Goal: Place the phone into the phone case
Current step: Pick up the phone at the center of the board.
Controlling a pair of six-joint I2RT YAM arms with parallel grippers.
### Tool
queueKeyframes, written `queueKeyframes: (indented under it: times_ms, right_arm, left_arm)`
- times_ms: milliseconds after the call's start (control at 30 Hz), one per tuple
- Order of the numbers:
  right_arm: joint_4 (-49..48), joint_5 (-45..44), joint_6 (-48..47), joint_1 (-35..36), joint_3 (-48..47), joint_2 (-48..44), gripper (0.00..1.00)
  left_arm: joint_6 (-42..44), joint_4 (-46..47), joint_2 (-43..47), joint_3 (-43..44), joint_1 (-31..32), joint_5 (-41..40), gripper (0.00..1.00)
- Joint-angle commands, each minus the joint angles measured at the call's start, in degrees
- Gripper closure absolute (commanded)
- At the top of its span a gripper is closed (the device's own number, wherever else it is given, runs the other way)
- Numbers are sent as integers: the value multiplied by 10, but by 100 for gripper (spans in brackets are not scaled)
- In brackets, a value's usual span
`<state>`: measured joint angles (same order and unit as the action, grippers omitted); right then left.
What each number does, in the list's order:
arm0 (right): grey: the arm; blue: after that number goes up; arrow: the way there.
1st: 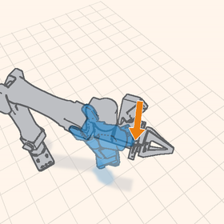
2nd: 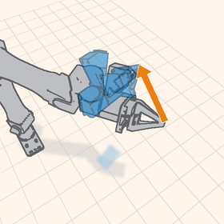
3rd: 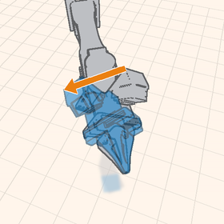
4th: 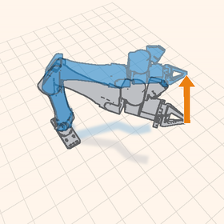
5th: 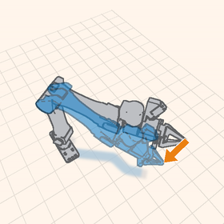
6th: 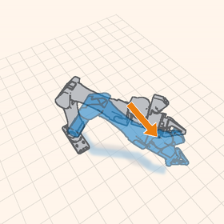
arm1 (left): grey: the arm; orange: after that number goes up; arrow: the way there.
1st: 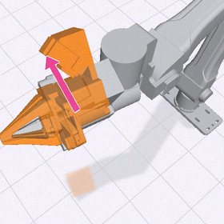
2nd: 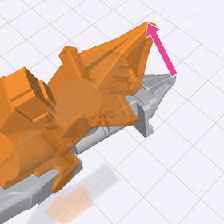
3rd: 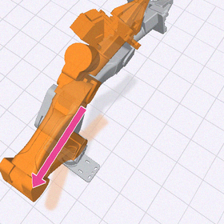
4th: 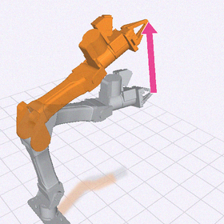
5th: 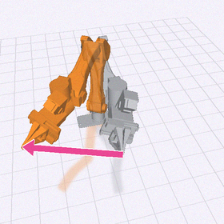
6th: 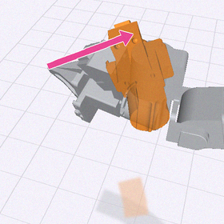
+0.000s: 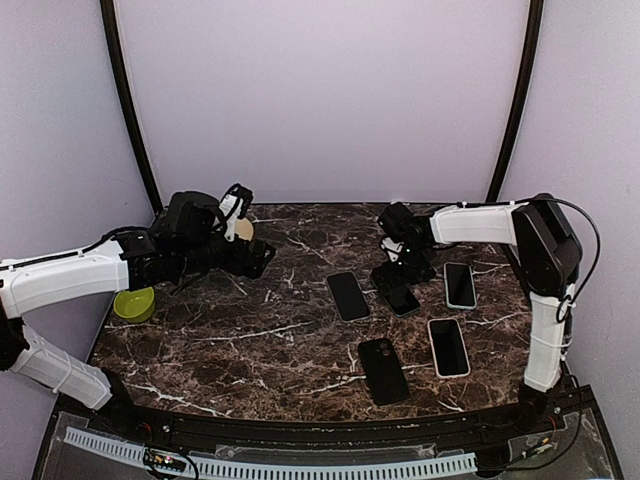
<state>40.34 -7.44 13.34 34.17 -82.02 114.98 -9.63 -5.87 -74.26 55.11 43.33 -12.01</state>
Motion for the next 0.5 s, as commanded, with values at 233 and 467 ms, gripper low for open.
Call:
queueKeyframes:
  times_ms: [233,467]
  right_arm:
    - [6,25,-6,-1,-22,43,13]
    - [10,29,-1,-1,-28,53,41]
  left_arm:
    - [15,4,13,-13,-4,-1,1]
    - [18,8,21,-16,-4,-1,1]
